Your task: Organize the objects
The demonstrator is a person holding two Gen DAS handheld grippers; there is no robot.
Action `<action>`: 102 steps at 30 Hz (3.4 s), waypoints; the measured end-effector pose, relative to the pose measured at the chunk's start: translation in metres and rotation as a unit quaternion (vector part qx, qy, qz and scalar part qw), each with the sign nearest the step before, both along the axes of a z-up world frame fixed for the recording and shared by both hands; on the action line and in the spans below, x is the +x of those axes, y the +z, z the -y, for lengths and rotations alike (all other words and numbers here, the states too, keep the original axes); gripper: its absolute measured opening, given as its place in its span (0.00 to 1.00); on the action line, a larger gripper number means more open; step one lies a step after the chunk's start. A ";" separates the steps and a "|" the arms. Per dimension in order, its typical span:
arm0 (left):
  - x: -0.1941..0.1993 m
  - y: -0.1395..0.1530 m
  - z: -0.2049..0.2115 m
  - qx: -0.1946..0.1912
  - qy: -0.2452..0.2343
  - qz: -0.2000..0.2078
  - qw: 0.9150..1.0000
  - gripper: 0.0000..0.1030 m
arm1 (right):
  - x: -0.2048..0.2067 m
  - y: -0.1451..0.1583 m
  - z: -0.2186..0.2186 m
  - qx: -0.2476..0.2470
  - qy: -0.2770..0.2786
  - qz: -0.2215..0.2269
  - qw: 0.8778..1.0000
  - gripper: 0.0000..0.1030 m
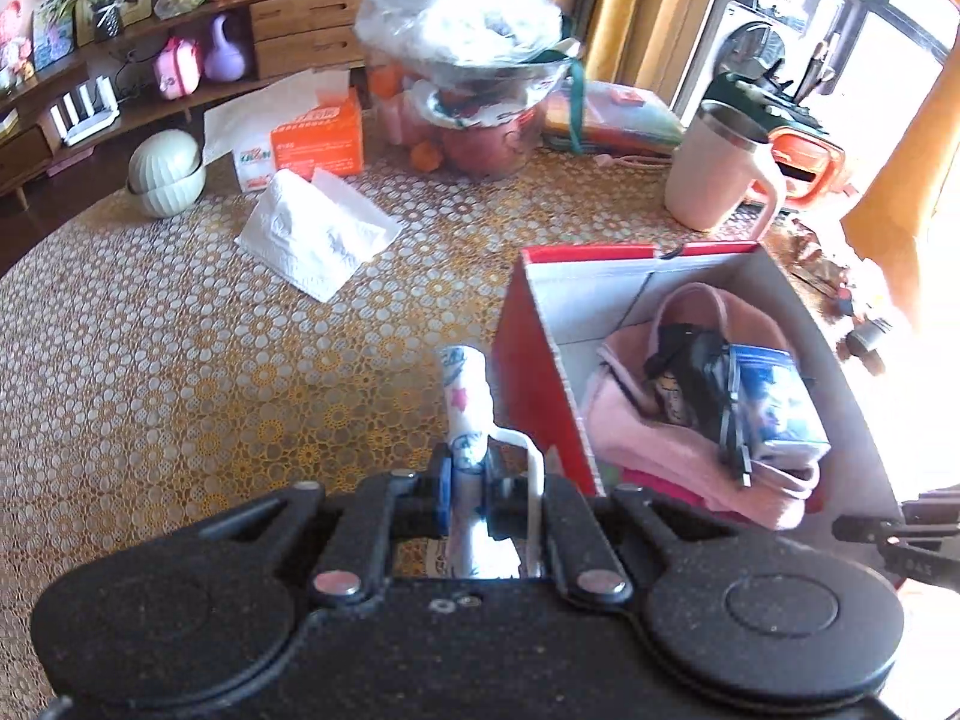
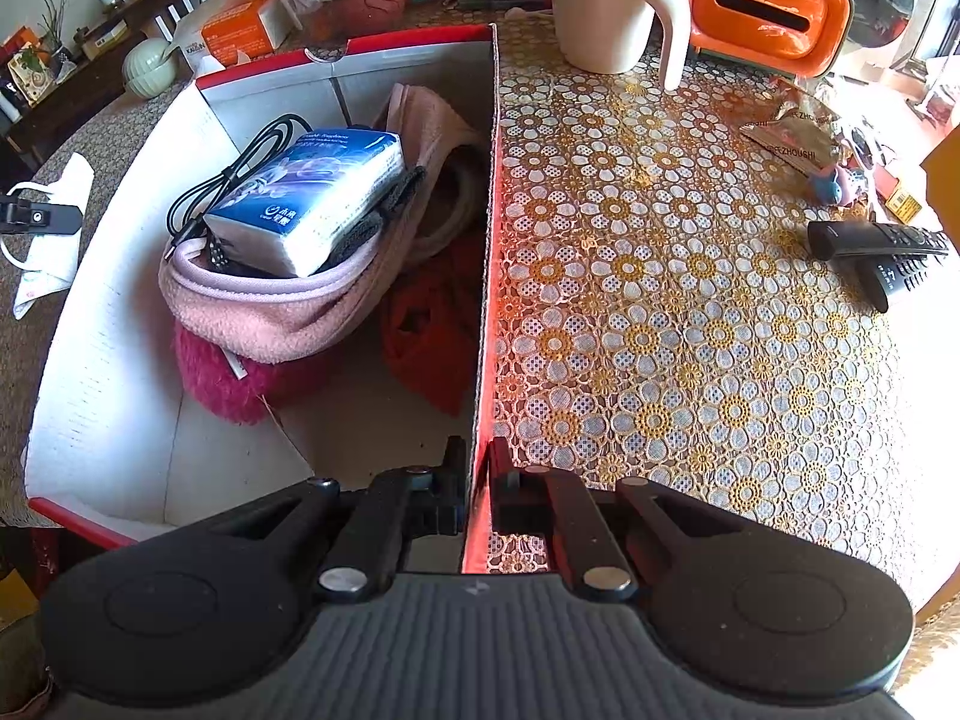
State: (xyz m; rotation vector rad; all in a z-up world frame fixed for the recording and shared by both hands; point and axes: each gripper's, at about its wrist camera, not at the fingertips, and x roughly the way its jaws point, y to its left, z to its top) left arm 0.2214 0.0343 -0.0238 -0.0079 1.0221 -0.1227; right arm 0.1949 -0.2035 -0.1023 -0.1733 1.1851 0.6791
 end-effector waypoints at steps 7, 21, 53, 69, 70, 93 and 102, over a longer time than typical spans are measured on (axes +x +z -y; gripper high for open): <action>-0.021 0.032 0.044 0.003 -0.071 0.021 0.997 0.08 | 0.001 -0.001 0.000 0.003 -0.002 0.002 1.000 0.06; -0.035 0.012 0.121 0.015 -0.154 0.000 0.988 0.08 | 0.000 -0.001 0.002 0.013 -0.004 0.003 1.000 0.06; -0.038 -0.064 0.156 0.018 -0.198 -0.068 0.978 0.43 | 0.001 -0.003 0.007 0.028 -0.005 0.002 1.000 0.08; -0.071 -0.047 0.135 -0.025 -0.174 -0.009 0.984 0.84 | -0.001 -0.001 0.006 0.026 -0.016 0.000 1.000 0.08; -0.073 -0.044 0.132 -0.026 -0.168 -0.002 0.985 0.85 | -0.001 0.000 0.006 0.026 -0.016 0.001 1.000 0.08; -0.117 -0.001 0.106 -0.017 -0.077 0.095 0.992 0.90 | -0.042 0.074 0.045 0.084 -0.019 0.080 0.993 0.08; -0.143 0.014 0.105 -0.009 -0.062 0.130 0.990 0.95 | -0.076 0.094 0.058 0.158 -0.013 0.119 0.980 0.12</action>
